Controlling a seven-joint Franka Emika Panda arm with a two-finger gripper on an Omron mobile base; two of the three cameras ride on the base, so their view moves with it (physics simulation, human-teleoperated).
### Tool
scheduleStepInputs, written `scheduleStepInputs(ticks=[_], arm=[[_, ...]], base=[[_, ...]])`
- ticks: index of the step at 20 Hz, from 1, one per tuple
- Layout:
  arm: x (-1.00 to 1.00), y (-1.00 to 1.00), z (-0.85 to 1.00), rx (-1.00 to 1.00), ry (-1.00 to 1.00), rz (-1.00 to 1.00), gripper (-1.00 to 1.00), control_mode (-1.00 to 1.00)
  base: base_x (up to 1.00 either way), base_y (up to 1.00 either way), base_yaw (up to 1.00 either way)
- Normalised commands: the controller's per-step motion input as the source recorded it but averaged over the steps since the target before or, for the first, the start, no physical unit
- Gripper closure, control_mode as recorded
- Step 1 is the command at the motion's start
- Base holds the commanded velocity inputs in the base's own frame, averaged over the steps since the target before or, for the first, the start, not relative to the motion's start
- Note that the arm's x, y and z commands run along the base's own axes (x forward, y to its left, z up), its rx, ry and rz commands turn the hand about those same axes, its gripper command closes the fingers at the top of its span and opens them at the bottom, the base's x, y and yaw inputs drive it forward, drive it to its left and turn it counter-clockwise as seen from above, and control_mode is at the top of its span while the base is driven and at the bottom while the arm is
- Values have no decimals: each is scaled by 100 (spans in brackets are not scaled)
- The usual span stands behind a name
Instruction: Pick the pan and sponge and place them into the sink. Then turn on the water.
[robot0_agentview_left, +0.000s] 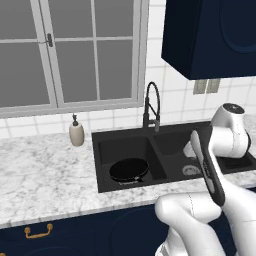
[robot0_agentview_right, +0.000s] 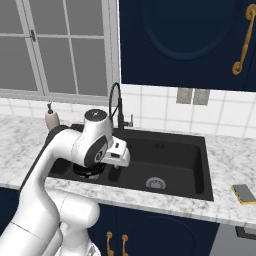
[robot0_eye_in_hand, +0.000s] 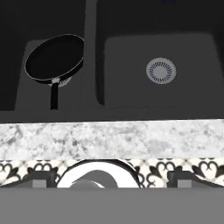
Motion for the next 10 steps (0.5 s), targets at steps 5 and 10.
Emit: scheduleStepInputs(ticks=[5, 10], arm=[[0, -53, 19, 0, 10, -15, -100, -100], [0, -79, 10, 0, 18, -12, -100, -100]], base=[[0, 0, 0], [0, 0, 0]])
